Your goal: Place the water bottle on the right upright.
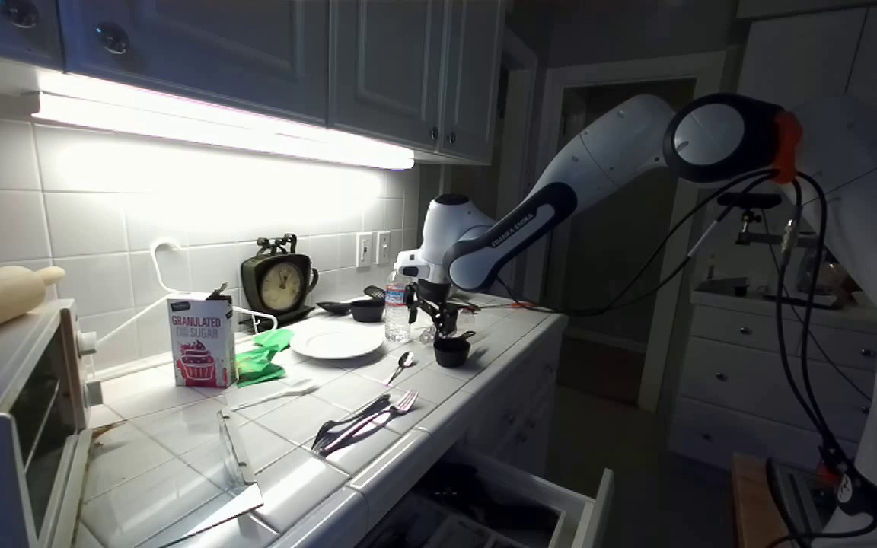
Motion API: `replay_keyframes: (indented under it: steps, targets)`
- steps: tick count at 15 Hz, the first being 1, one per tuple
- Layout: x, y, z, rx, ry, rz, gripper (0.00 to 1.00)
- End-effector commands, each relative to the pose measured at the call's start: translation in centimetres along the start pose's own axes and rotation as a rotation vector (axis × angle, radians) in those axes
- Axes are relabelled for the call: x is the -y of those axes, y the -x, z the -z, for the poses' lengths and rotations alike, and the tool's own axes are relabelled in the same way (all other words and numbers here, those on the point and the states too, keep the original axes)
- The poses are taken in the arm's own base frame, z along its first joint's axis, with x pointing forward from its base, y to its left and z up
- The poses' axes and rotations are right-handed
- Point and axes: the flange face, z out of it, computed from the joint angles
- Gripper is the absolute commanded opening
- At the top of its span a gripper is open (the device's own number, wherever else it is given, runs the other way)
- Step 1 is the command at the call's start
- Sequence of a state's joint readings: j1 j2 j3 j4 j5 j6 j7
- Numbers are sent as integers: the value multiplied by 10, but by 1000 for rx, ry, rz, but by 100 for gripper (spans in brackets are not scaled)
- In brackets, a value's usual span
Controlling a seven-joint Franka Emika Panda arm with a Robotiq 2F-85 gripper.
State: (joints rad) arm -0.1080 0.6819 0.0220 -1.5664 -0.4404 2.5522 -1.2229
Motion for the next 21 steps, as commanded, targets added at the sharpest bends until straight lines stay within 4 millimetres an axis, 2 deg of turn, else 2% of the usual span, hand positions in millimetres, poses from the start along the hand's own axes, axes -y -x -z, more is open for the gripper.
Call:
replay_keyframes:
  steps: [1, 4, 5, 6, 7, 14, 16, 21]
  targets:
    - [-6, -4, -5, -9, 13, -15, 88]
    - [-6, -6, -8, -8, 11, -15, 86]
    - [-6, -6, -9, -8, 10, -15, 81]
    - [-6, -6, -9, -8, 10, -16, 73]
    - [-6, -7, -10, -7, 10, -16, 56]
    - [-7, -6, -11, 1, 12, -25, 6]
    - [-10, -4, -8, -1, 17, -33, 0]
    - [-18, 2, 5, -39, 20, -90, 0]
